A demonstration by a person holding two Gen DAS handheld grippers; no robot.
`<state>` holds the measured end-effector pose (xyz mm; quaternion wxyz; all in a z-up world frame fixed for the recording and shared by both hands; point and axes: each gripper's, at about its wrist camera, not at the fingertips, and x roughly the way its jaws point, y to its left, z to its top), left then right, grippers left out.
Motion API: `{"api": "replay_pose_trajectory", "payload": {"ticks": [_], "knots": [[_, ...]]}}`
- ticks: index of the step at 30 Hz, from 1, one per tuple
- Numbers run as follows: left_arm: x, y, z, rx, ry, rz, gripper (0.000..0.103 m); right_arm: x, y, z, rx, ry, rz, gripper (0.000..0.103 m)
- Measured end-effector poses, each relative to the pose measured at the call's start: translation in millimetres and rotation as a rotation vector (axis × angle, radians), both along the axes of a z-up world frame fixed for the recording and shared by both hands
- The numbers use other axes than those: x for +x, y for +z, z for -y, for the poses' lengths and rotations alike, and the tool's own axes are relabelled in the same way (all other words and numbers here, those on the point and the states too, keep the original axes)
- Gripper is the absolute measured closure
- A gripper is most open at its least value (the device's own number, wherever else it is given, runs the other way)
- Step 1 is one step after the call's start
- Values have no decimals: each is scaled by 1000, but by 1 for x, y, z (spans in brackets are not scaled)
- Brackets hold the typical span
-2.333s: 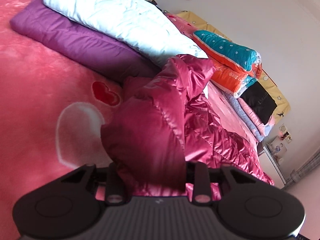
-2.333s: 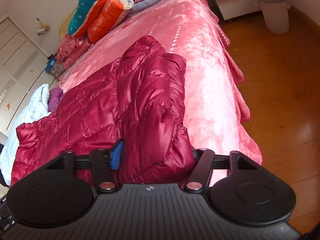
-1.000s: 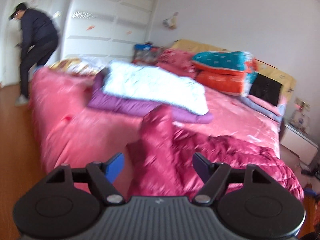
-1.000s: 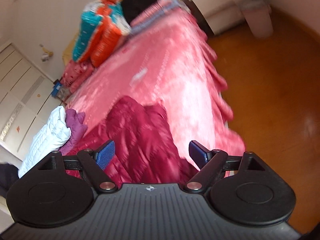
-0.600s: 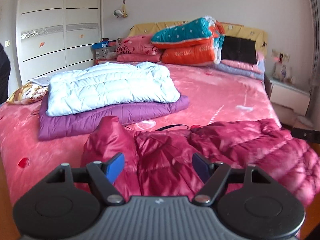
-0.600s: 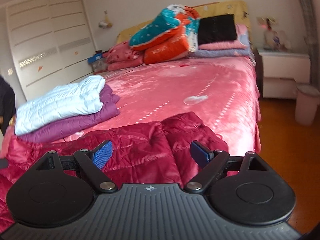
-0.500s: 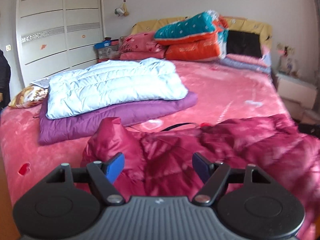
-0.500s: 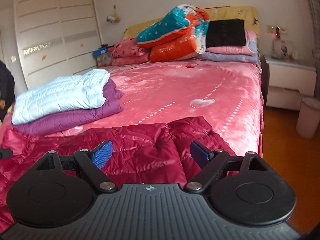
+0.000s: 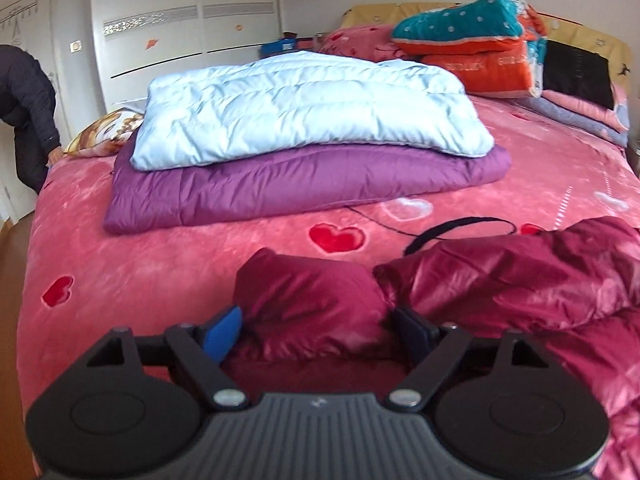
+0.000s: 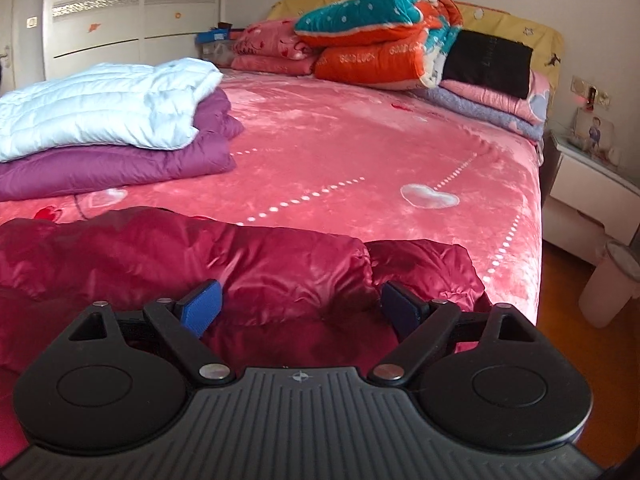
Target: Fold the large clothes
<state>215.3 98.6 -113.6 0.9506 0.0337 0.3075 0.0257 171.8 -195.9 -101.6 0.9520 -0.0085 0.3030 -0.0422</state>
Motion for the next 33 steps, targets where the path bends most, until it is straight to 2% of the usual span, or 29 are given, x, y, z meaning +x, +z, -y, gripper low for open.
{"api": "replay_pose_trajectory", "payload": {"ticks": [5, 9, 15, 33], "knots": [[9, -17, -11, -36, 37, 6, 6, 25, -18, 10, 80, -30, -42, 0], [13, -30, -20, -106, 63, -6, 2, 36, -28, 9, 109, -37, -55, 0], [21, -38, -17, -99, 64, -15, 0, 48, -37, 4, 131, -27, -71, 0], [22, -44, -13, -63, 66, 6, 0, 50, -42, 1, 99, -11, -62, 0]]}}
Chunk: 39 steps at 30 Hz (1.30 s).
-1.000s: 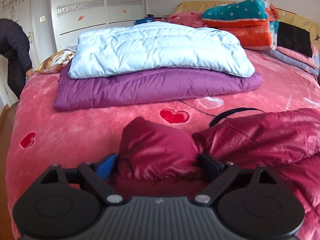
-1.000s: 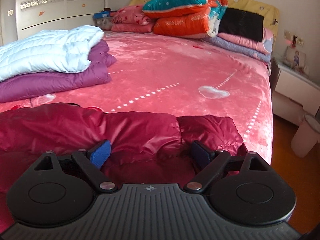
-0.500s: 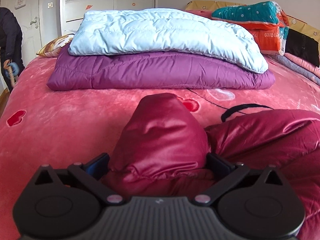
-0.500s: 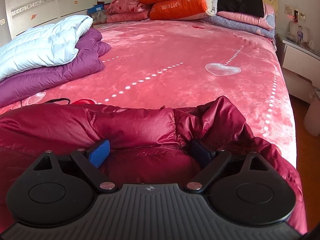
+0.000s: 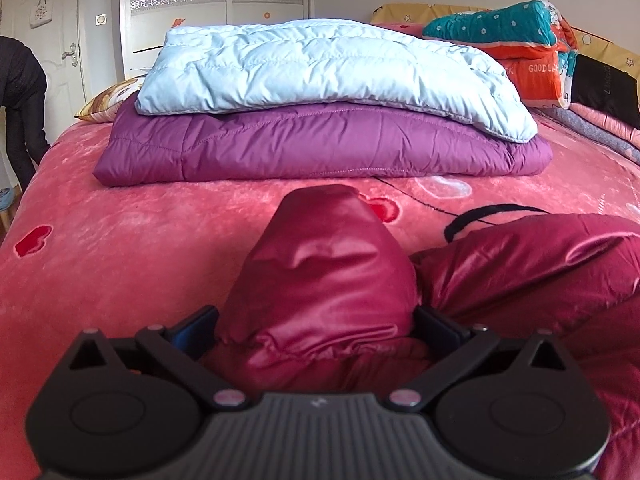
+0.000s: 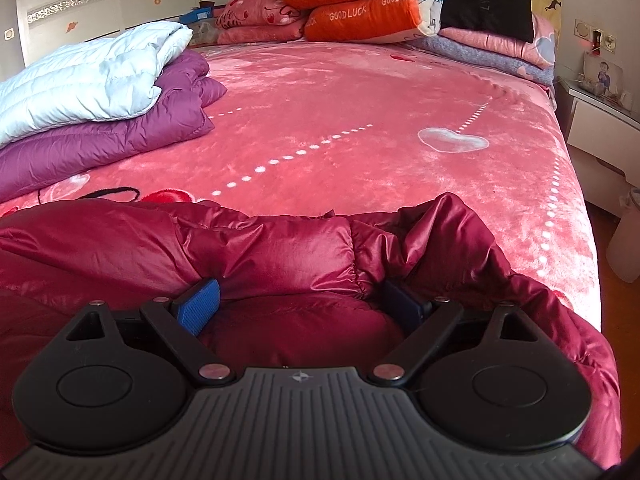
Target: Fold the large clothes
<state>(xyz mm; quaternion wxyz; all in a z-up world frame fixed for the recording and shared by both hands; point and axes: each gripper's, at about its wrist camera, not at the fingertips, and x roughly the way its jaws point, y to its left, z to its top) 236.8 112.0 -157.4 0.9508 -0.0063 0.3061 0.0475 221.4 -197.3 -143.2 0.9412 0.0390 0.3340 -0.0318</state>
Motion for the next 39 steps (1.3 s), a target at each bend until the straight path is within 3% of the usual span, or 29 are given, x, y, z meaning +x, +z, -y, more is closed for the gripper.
{"api": "replay_pose_trajectory", "payload": {"ticks": [17, 25, 27, 31, 39], "knots": [[3, 1, -1, 14, -1, -3, 0, -2, 1, 3, 2, 8, 13, 0], [0, 20, -3, 3, -3, -31, 4, -16, 19, 18, 90, 4, 25, 0], [-12, 35, -7, -22, 4, 8, 11, -29, 31, 26, 132, -8, 65, 0], [-43, 68, -14, -106, 30, 83, 11, -64, 53, 38, 212, -30, 150, 0], [-107, 104, 3, -83, -20, 101, 11, -121, 75, 28, 193, 4, 191, 0]]}}
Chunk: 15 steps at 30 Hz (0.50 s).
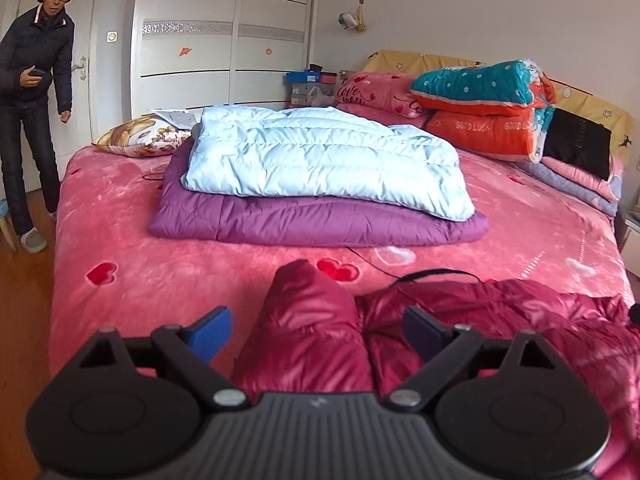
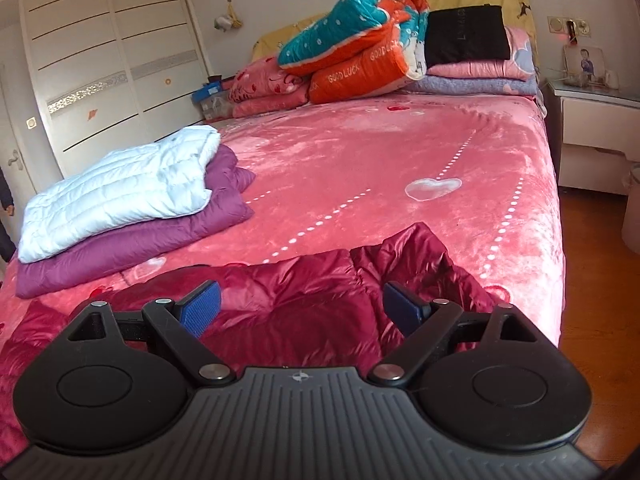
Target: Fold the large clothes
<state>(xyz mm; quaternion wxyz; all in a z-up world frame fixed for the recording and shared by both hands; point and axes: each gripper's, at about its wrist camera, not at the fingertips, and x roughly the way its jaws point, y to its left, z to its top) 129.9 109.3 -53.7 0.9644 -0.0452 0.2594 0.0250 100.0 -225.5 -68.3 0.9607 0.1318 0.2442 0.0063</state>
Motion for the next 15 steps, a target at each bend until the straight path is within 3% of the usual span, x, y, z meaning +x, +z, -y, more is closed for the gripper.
{"api": "replay_pose_trajectory", "payload": {"ticks": [15], "knots": [[-100, 6, 22, -15, -131, -47, 11, -74, 8, -16, -31, 37, -47, 0]]}}
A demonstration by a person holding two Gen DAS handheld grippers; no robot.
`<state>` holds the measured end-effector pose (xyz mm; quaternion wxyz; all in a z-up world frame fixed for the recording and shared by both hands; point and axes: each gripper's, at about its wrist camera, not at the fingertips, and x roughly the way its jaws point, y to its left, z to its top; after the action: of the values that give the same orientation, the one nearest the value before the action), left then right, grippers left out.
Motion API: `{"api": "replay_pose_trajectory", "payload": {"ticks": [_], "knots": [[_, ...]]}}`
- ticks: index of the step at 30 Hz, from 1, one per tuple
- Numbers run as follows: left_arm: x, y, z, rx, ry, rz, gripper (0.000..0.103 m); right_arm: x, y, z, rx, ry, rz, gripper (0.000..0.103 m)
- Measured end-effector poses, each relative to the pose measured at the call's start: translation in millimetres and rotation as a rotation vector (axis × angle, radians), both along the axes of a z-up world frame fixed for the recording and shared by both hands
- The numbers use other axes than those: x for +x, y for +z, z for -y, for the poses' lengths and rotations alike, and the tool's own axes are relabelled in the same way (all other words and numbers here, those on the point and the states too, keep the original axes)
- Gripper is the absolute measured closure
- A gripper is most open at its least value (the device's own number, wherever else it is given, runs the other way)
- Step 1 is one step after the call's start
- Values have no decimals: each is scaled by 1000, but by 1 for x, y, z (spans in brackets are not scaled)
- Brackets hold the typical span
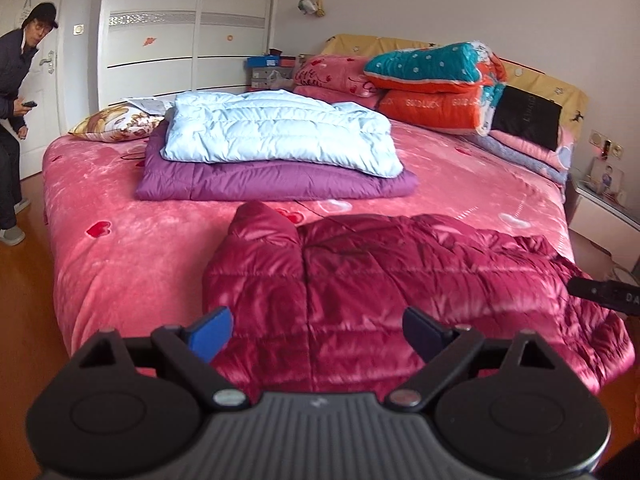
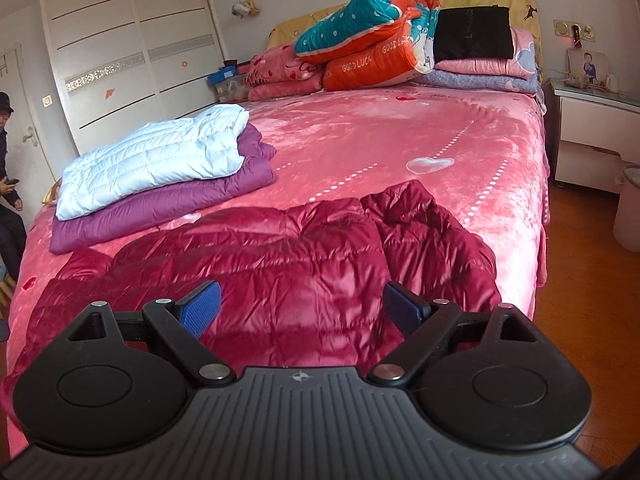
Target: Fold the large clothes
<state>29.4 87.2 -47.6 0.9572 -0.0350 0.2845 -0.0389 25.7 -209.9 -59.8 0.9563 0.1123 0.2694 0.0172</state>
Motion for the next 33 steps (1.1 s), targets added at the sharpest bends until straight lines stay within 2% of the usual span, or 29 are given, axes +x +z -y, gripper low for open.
{"api": "replay_pose_trajectory", "payload": {"ticks": [10, 24, 29, 31, 33], "knots": [[-33, -8, 0, 6, -27, -26, 11, -28, 2, -18, -65, 39, -38, 0], [-44, -4, -18, 13, 56, -20, 11, -36, -7, -17, -178, 17, -39, 0], [-36, 6, -31, -11, 71, -12, 8, -35, -10, 14, -120, -37, -41, 0], [-21, 5, -40, -47, 61, -21, 8, -34, -12, 39, -27, -95, -42, 0], [-5, 2, -49, -84, 56, -24, 8, -31, -18, 69, 112, -143, -37, 0]]}}
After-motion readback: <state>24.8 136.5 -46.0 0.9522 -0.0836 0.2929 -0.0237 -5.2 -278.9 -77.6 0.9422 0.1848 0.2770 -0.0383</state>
